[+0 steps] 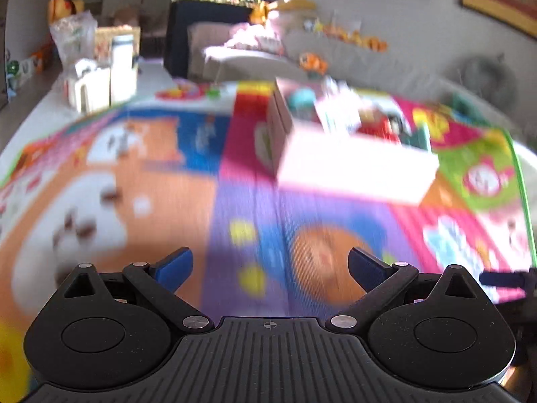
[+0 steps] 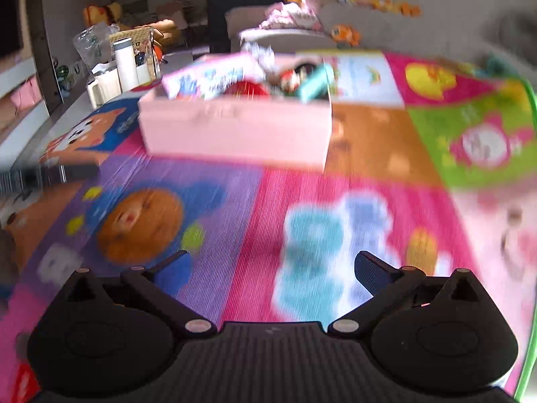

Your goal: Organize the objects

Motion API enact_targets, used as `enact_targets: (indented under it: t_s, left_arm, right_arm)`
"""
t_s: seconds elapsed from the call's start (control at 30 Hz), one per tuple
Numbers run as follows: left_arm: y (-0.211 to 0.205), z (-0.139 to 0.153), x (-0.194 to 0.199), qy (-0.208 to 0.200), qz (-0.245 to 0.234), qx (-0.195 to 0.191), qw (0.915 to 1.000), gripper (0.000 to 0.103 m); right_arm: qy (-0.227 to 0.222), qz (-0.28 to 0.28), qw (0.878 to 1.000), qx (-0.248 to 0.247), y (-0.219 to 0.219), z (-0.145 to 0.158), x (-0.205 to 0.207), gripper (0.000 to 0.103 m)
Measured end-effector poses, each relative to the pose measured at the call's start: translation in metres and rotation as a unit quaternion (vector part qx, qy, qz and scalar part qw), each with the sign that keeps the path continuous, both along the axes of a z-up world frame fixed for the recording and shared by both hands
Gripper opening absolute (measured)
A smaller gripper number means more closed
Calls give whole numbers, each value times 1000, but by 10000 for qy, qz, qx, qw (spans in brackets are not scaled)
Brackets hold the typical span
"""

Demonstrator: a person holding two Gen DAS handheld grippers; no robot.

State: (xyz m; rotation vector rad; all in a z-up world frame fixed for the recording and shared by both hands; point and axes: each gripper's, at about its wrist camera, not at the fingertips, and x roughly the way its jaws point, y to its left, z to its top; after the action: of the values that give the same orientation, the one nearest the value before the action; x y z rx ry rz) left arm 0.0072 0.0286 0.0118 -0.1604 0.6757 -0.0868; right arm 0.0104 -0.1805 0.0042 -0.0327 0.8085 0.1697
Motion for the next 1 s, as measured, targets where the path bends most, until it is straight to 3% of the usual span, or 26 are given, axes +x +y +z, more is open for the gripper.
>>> enact_targets:
  t_s: [0.23, 0.47, 1.0]
  left_arm:
    - [-31, -13, -3, 45, 72, 1062, 9943, 103]
    - [-33, -15, -1, 74, 263, 1006, 9946, 103]
    - [-38, -15, 8, 91, 422, 1021, 9938, 103]
  right_arm:
    - [-174, -312, 9993, -92, -7, -7, -13, 103]
    - [-557, -636, 9964, -112, -9, -13, 6, 103]
    - [-583, -455, 9972, -133, -7, -13, 11, 103]
